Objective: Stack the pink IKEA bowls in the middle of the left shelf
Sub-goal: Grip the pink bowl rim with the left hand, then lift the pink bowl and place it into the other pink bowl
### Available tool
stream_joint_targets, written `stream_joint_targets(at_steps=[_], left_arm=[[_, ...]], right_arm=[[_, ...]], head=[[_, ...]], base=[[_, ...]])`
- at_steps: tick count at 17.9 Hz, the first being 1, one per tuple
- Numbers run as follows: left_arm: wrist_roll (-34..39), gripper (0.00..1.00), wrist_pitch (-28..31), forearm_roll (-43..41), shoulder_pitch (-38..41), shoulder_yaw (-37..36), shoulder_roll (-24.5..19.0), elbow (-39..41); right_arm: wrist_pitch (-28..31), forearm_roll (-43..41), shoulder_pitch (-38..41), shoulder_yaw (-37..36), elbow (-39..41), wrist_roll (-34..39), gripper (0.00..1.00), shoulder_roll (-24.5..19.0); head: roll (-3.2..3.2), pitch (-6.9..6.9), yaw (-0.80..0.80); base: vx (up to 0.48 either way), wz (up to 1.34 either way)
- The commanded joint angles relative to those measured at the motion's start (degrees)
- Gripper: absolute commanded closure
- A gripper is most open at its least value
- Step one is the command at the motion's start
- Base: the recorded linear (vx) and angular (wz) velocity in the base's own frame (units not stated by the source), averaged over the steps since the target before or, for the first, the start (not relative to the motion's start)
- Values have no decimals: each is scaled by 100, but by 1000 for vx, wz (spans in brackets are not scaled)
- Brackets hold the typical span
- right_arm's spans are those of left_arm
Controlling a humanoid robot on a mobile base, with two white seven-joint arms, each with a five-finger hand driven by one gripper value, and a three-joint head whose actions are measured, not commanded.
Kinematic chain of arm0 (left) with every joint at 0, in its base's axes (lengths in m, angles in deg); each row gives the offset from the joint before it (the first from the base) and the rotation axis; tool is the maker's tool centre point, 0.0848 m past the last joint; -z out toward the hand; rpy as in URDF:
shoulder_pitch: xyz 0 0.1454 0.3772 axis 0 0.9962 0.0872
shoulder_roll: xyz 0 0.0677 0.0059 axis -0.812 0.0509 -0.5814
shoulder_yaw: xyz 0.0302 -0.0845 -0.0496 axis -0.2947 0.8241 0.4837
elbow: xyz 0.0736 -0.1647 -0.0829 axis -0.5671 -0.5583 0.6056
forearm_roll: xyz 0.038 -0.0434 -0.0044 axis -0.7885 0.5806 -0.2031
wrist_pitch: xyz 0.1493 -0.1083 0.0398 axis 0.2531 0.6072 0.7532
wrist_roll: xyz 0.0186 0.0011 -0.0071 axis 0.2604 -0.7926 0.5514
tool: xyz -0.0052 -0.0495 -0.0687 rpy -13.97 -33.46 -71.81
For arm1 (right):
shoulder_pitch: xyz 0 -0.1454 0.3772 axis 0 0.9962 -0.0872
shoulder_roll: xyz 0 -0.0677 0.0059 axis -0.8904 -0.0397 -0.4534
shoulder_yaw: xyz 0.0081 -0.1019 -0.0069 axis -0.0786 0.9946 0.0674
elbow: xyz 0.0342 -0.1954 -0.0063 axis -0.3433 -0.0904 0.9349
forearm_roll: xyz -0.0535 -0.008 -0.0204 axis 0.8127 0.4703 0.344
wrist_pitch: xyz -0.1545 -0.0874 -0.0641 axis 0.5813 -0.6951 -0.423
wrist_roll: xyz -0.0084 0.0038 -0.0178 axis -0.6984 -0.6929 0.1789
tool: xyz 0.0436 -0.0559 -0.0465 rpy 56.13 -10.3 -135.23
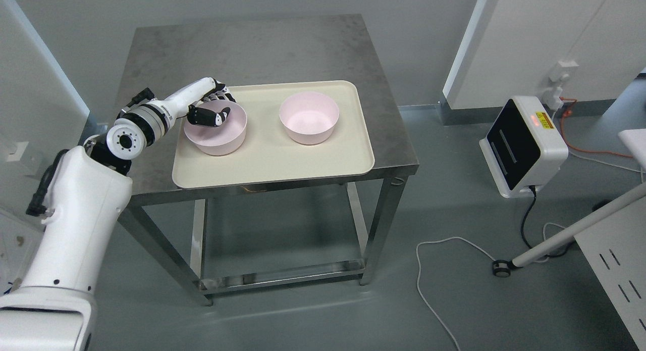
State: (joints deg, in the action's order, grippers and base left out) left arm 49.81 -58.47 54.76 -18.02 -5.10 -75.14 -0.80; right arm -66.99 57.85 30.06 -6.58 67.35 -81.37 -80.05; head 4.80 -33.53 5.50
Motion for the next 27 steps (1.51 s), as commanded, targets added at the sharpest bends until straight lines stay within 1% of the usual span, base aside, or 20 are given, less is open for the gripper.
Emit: stream_joint_targets(at_steps=[1,5,8,9,10,11,12,14,15,17,20,23,24,27], left_arm=[[-6,100,-20,33,-138,449,159,-36],[-216,99,-20,68,-199,817,124,253],[-541,99,6,77,-199,1012,194,797],[-577,99,32,77,-226,1012,342,921],[-586,99,50,77,-295,977,613,983],[-682,99,68,69,-479,933,1060,993],[-813,99,85,60,-611,881,1377,993],[-955,99,426,59,-849,452,1447,949],[-920,98,541,77,-919,-38,1447,896],[-772,98,542,121,-1008,-865,1447,721],[-358,97,516,60,-1131,-1500,1447,536],[-340,97,464,-203,-1175,-1633,1447,334],[-340,97,341,-326,-1227,-1633,1447,220],[-314,97,226,-371,-1263,-1581,1447,35]], right_arm=[[5,44,0,-53,0,-4,0,100],[5,44,0,-53,0,-4,0,100],[5,44,0,-53,0,-4,0,100],[5,44,0,-53,0,-4,0,100],[5,44,0,-53,0,4,0,100],[5,44,0,-53,0,-4,0,100],[5,44,0,-53,0,-4,0,100],[5,44,0,-53,0,-4,0,100],[5,44,0,-53,0,-4,0,100],[5,44,0,-62,0,-4,0,100],[5,44,0,-53,0,-4,0,100],[5,44,0,-62,0,-4,0,100],[5,44,0,-53,0,-4,0,100],[5,44,0,-62,0,-4,0,100]], head=[[0,0,0],[0,0,0],[0,0,0],[0,0,0],[0,0,0],[0,0,0],[0,0,0],[0,0,0],[0,0,0],[0,0,0],[0,0,0],[0,0,0],[0,0,0],[0,0,0]], base=[[0,0],[0,0],[0,0],[0,0],[0,0],[0,0],[0,0],[0,0],[0,0],[0,-17],[0,0],[0,0],[0,0],[0,0]])
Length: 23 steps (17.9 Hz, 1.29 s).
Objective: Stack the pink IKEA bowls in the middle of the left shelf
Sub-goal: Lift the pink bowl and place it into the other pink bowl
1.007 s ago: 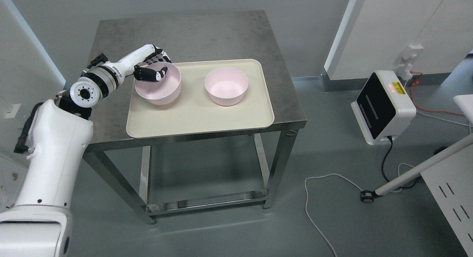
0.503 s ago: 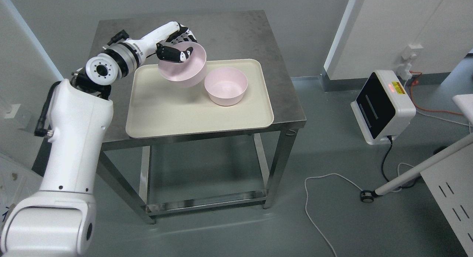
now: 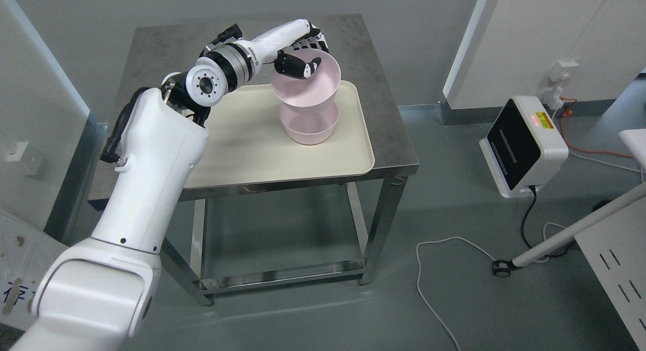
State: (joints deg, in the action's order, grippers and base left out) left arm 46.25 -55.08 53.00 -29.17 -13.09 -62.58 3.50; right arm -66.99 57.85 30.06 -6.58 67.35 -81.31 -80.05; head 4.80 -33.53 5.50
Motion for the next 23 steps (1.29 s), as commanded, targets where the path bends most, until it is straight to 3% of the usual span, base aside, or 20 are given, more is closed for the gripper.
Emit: stream_joint_targets(at_steps=[1,7,16,17,18,19,23], left_arm=[[173,96,-114,-195,-227,-782,191,-508],[421,95,-245,-195,-517,-747,191,-1141],[429,93,-421,-195,-403,-457,-34,-1326],[438,89,-421,-195,-394,-431,-26,-1318],[464,73,-413,-186,-394,-352,1,-1318],[473,47,-413,-186,-351,-308,44,-1309],[517,25,-413,-125,-166,-194,191,-1265]], right_arm=[[5,44,0,-53,0,-11,0,100],[5,44,0,-53,0,-11,0,100],[5,44,0,-53,0,-11,0,100],[5,44,0,-53,0,-11,0,100],[5,44,0,-61,0,-2,0,100],[5,44,0,-53,0,-10,0,100],[5,44,0,-53,0,-11,0,100]], head=[[0,0,0],[0,0,0],[0,0,0],[0,0,0],[0,0,0],[0,0,0],[0,0,0]], base=[[0,0],[0,0],[0,0],[0,0],[0,0],[0,0],[-1,3]])
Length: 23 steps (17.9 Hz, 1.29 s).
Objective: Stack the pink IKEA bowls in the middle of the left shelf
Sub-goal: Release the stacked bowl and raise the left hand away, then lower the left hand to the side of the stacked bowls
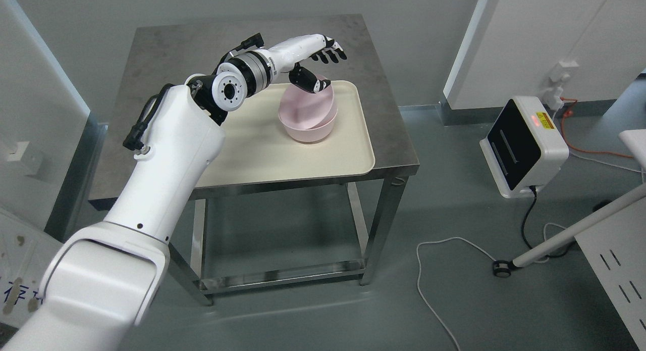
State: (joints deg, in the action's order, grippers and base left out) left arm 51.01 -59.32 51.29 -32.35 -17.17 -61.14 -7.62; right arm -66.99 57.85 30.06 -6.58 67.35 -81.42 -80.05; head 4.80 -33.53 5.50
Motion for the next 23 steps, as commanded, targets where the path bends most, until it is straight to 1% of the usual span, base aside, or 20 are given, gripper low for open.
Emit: stream_joint_targets(at_steps=[1,2,3,4,5,6,7,8,9,10,11,12,13,14,16,18,20,21,23], left_arm=[[207,15,12,55,161,476,47,-136],[548,8,3,99,179,853,47,-75],[1091,4,-32,282,214,1440,47,82],[1444,3,-163,849,223,1811,47,293],[1474,3,-251,1768,240,2006,47,443],[1474,3,-260,3004,284,2287,47,679],[1440,3,-252,3878,441,2429,47,986],[1326,3,-252,4322,756,2439,47,1459],[1090,3,-252,4344,1142,2378,47,1916],[600,3,-252,4344,1677,2177,47,2390],[178,3,-278,4327,2082,1914,47,2656],[-87,3,-322,4274,2495,1598,-149,2946],[-81,3,-357,4169,2717,1369,-343,3306],[-81,3,-357,3855,2858,1201,-466,3614],[-99,3,-357,2480,2860,1182,-625,3687],[-178,5,-331,1781,2833,1095,-871,3757],[-266,6,-270,1017,2868,709,-1100,3749],[-283,6,-269,761,2895,568,-1083,3758],[-380,10,-217,443,2790,313,-1039,3740]], right_arm=[[5,44,0,-61,0,0,0,100],[5,44,0,-53,0,0,0,100],[5,44,0,-53,0,0,0,100],[5,44,0,-53,0,0,0,100],[5,44,0,-53,0,0,0,100],[5,44,0,-53,0,0,0,100],[5,44,0,-61,0,0,0,100],[5,44,0,-53,0,0,0,100],[5,44,0,-53,0,0,0,100],[5,44,0,-61,0,0,0,100],[5,44,0,-53,0,9,0,100],[5,44,0,-53,0,0,0,100],[5,44,0,-53,0,0,0,100],[5,44,0,-61,0,0,0,100],[5,44,0,-53,0,9,0,100],[5,44,0,-53,0,0,0,100],[5,44,0,-53,0,9,0,100],[5,44,0,-61,0,9,0,100],[5,44,0,-53,0,0,0,100]], head=[[0,0,0],[0,0,0],[0,0,0],[0,0,0],[0,0,0],[0,0,0],[0,0,0],[0,0,0],[0,0,0],[0,0,0],[0,0,0],[0,0,0],[0,0,0],[0,0,0],[0,0,0],[0,0,0],[0,0,0],[0,0,0],[0,0,0]], base=[[-5,10],[0,0],[0,0],[0,0],[0,0],[0,0],[0,0],[0,0],[0,0],[0,0],[0,0],[0,0],[0,0],[0,0],[0,-6],[-1,0],[-1,6],[0,0],[0,0]])
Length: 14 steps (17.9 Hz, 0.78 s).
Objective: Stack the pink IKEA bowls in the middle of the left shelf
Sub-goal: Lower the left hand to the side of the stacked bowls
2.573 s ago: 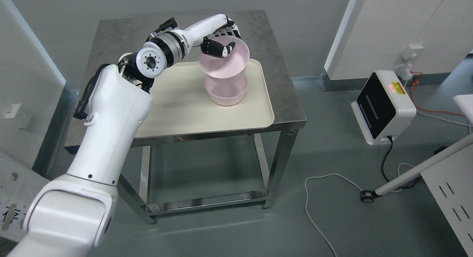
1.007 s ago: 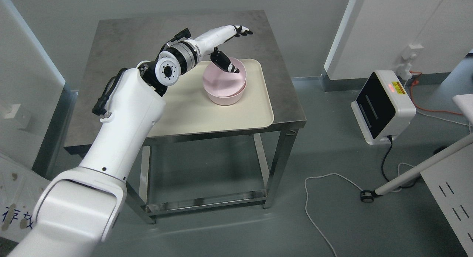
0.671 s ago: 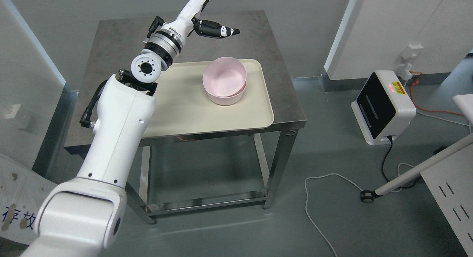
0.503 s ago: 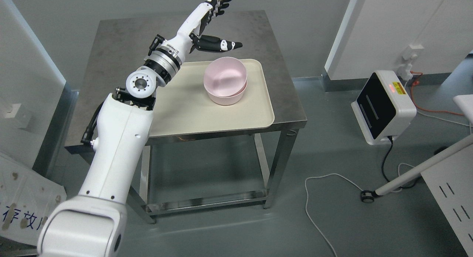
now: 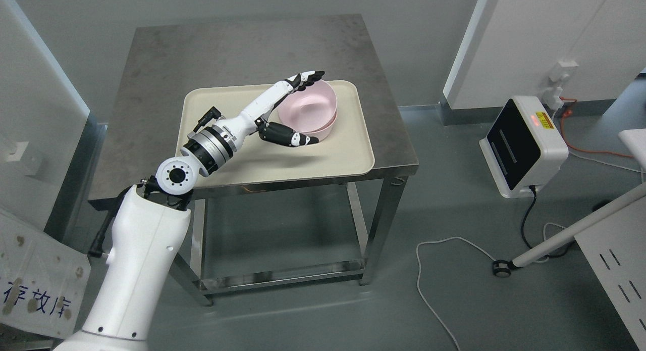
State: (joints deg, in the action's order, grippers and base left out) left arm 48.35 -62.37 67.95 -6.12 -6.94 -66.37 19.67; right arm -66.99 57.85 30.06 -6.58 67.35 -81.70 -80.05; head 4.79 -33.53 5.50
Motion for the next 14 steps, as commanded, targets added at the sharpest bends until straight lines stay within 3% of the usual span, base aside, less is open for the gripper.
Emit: stream_joint_targets(at_steps=[1,5,10,14], left_arm=[[-193,10,306,-1529,36,-745,-490,959],[-510,11,975,-2226,-438,-904,-218,616],[-791,22,985,-2753,-581,-921,-165,299],[-800,33,985,-2850,-755,-913,247,-43]], right_arm=[[5,44,0,-61,0,28,0,100],[5,44,0,-53,0,28,0,100],[5,44,0,-61,0,28,0,100],[5,44,0,-53,0,28,0,100]], head=[[0,0,0],[0,0,0],[0,0,0],[0,0,0]], base=[[0,0],[0,0],[0,0],[0,0]])
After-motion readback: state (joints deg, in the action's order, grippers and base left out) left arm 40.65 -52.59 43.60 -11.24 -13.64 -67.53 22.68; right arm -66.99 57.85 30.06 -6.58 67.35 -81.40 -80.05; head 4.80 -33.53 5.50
